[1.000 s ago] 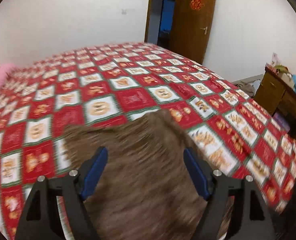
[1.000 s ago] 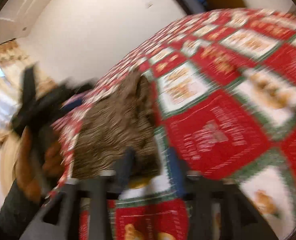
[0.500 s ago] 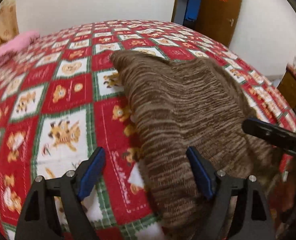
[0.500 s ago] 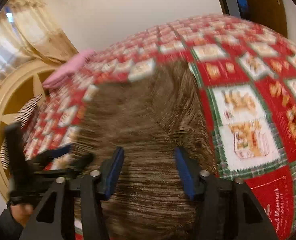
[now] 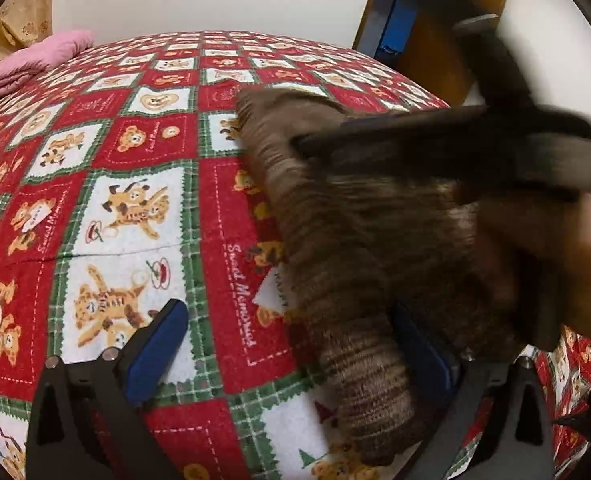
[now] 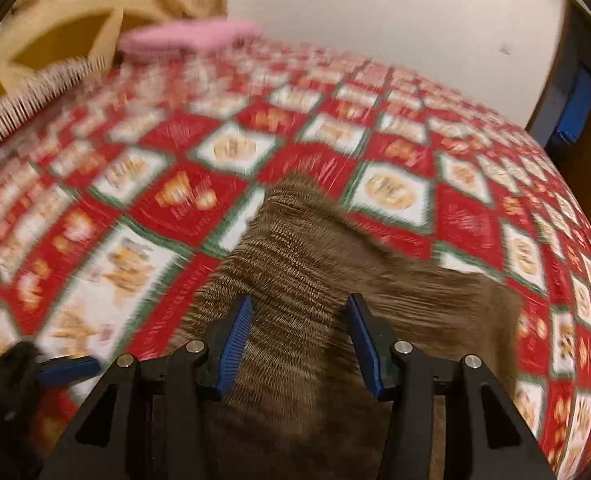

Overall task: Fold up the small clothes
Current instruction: 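Open both tools and release the folded sweater bundle, then grasp the edge of the folded sweater with the right tool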

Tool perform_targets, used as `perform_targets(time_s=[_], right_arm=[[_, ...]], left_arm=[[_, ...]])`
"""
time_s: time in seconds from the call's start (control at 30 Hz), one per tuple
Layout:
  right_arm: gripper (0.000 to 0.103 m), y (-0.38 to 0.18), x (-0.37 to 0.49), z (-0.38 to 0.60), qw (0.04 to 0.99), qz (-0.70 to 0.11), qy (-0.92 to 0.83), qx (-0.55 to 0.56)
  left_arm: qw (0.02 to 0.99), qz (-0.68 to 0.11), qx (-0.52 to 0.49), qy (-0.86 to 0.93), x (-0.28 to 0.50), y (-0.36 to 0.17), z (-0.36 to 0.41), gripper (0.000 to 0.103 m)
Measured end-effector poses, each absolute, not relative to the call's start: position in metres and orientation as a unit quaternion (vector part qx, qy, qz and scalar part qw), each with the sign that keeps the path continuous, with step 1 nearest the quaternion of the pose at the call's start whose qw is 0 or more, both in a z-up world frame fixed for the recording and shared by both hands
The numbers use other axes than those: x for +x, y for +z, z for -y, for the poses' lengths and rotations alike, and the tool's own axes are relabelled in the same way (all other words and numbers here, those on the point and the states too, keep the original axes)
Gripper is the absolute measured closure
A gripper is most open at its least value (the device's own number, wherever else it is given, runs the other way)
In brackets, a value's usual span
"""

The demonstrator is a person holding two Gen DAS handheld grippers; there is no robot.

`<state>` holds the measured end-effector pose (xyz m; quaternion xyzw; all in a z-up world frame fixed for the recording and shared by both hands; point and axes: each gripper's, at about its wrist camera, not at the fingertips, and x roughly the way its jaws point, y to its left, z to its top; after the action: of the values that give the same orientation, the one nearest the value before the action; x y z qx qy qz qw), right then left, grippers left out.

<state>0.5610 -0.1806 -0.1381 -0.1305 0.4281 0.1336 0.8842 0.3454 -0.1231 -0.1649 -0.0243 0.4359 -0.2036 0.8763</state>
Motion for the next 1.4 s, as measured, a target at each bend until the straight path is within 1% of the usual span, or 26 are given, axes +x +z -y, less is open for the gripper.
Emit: perform_targets(time_s=[0.03,0.2,0.3,0.4,0.43,0.5,0.57,0.6,0.63,0.77,0.83,0.9,0.93,1.03,1.13,1.27,1.4], right_arm=[[0.054,-0.147,0.565,0.178,0.885,-0.424,0.140,-0.127],[0.053,-0.145,0.559,0.192,0.893,-0.417,0.151,-0.077],[0.052,-0.131,0.533,0.203,0.898,-0.403,0.159,-0.074],[0.052,-0.117,0.492,0.225,0.911,-0.374,0.163,-0.054],[0.052,-0.116,0.475,0.238,0.917,-0.366,0.155,-0.042],[0.052,-0.121,0.456,0.259,0.917,-0.371,0.142,-0.024],[0.052,-0.144,0.445,0.280,0.910,-0.397,0.118,-0.010],[0.052,-0.153,0.441,0.287,0.911,-0.393,0.125,-0.004],[0.052,-0.153,0.434,0.294,0.917,-0.374,0.141,0.012],[0.051,-0.138,0.432,0.296,0.919,-0.363,0.151,0.023],[0.051,-0.131,0.428,0.305,0.926,-0.342,0.154,0.033],[0.051,-0.129,0.432,0.321,0.928,-0.335,0.147,0.068],[0.051,-0.132,0.441,0.334,0.921,-0.346,0.146,0.105],[0.051,-0.140,0.460,0.361,0.910,-0.358,0.127,0.167],[0.051,-0.149,0.478,0.379,0.899,-0.374,0.113,0.199],[0.051,-0.163,0.503,0.387,0.885,-0.396,0.121,0.211],[0.051,-0.170,0.520,0.391,0.880,-0.396,0.135,0.226]], left_arm=[[0.877,-0.435,-0.024,-0.204,0.346,-0.165,0.123,0.000],[0.878,-0.429,-0.036,-0.210,0.343,-0.164,0.117,0.000],[0.889,-0.407,-0.090,-0.191,0.340,-0.159,0.095,0.000],[0.887,-0.411,-0.131,-0.165,0.343,-0.164,0.078,0.000],[0.887,-0.413,-0.131,-0.163,0.343,-0.164,0.079,0.000],[0.891,-0.419,-0.093,-0.148,0.344,-0.163,0.092,0.000],[0.892,-0.423,-0.059,-0.148,0.345,-0.163,0.104,0.000],[0.892,-0.424,-0.052,-0.150,0.345,-0.163,0.106,0.000],[0.892,-0.424,-0.048,-0.149,0.344,-0.162,0.107,0.000],[0.889,-0.433,-0.047,-0.144,0.350,-0.151,0.103,0.000],[0.902,-0.408,-0.042,-0.135,0.350,-0.140,0.107,0.000],[0.899,-0.414,-0.016,-0.139,0.354,-0.140,0.118,0.000],[0.897,-0.418,-0.002,-0.142,0.357,-0.143,0.124,0.000],[0.897,-0.418,0.023,-0.141,0.363,-0.152,0.137,0.000],[0.897,-0.418,0.019,-0.143,0.367,-0.155,0.139,0.000],[0.889,-0.429,-0.010,-0.160,0.369,-0.159,0.132,0.000],[0.890,-0.426,-0.010,-0.162,0.368,-0.160,0.135,0.000]])
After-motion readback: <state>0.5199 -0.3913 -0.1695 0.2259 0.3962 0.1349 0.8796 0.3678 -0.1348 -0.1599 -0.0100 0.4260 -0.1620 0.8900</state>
